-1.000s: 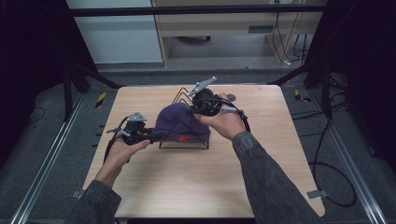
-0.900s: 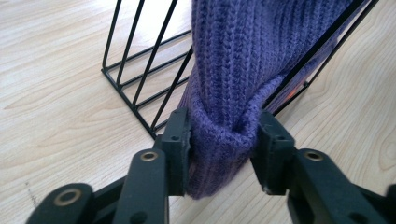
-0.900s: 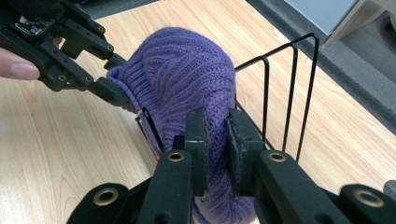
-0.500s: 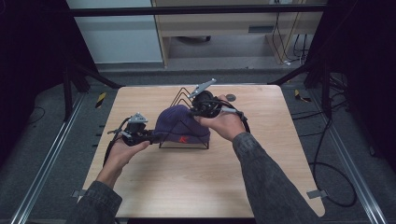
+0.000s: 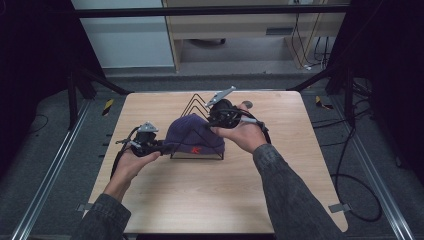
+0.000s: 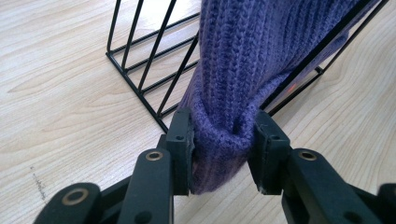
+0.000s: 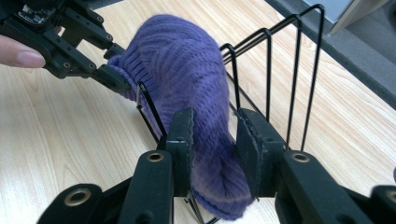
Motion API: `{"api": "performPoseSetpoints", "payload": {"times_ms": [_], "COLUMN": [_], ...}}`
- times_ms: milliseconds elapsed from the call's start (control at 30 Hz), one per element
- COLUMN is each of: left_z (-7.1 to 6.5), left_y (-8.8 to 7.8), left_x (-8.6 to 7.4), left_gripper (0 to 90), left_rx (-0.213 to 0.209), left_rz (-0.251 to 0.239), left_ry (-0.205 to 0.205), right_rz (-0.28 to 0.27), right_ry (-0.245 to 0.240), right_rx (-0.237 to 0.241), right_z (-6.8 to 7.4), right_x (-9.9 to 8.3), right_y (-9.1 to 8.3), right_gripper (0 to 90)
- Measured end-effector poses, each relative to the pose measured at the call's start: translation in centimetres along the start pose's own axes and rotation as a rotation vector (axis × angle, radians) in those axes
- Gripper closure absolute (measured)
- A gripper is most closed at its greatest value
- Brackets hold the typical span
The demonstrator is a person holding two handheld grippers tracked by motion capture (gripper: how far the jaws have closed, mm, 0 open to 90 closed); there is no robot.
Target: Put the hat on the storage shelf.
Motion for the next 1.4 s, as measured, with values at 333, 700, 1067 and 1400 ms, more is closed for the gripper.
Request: {"api": "performPoseSetpoints", "payload": {"times_ms": [333, 700, 1067, 1400], "left_z": [0.2, 0.5, 1.0, 2.0], "left_y": [0.4, 1.0, 0.5, -1.5], "left_x": [-0.5, -1.7, -2.5, -3.6], "left_gripper": [63.5, 59.9, 53.4, 36.9], "left_rx": [0.035, 0.04, 0.042, 0.074], "left_rz": [0.017, 0.024, 0.012, -0.014], "left_ry": [0.02, 0.006, -0.024, -0.07], "right_rz": [-0.021, -0.032, -0.044, -0.047], "right_ry": [0.019, 0.035, 0.063, 0.071], "right_rx": [-0.024, -0.044, -0.064, -0.076], "right_z": [-0.5, -1.0, -1.6, -1.4], "right_x": [-0.4, -1.6, -2.5, -2.8], "right_y": [-1.2, -2.3, -3.2, -3.2], "right_gripper": [63.2, 61.7, 59.6, 52.3]}}
Point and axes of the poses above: each handheld gripper's, and its own axes: y roughly forward along the jaws, x roughly out of its top, z roughly to its left, the point moved 9 cm from there along y, roughly forward along the jaws, and after that the axes turned 13 degrees about x, right-handed, at the moved point
